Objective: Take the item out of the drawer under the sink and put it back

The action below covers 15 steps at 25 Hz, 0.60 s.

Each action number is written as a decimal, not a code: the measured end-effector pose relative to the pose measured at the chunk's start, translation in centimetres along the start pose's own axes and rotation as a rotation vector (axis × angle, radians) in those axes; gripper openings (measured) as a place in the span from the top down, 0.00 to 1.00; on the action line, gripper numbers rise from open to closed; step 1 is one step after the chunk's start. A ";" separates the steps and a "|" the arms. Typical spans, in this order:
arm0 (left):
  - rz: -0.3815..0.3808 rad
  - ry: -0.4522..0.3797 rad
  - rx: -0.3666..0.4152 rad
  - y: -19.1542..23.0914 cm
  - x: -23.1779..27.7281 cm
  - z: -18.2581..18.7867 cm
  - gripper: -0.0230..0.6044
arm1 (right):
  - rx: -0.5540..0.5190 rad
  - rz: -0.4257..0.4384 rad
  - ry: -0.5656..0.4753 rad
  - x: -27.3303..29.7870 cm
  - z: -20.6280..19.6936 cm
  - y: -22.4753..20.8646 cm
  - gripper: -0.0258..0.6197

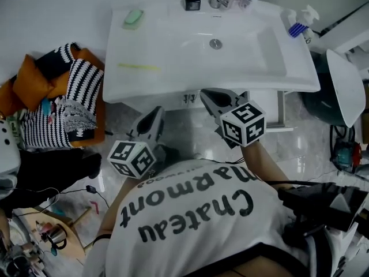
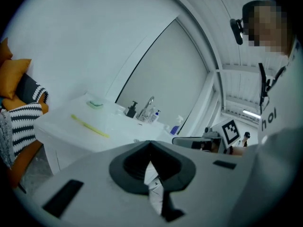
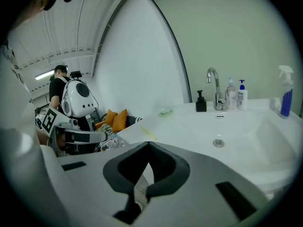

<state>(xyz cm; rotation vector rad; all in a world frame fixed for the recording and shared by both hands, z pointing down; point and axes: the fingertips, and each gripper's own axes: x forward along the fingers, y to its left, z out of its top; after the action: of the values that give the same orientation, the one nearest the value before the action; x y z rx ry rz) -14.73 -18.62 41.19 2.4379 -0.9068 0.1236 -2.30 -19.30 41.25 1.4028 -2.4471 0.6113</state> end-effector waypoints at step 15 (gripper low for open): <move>-0.077 0.043 0.023 -6.1 -0.8 -4.4 0.95 | 0.045 -0.115 -0.032 -7.8 -4.6 -0.6 0.94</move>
<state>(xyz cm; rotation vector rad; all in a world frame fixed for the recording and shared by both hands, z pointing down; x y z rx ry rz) -11.11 -12.05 42.03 2.4778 -0.7956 0.1586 2.17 -11.48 42.21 1.5698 -2.3710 0.6262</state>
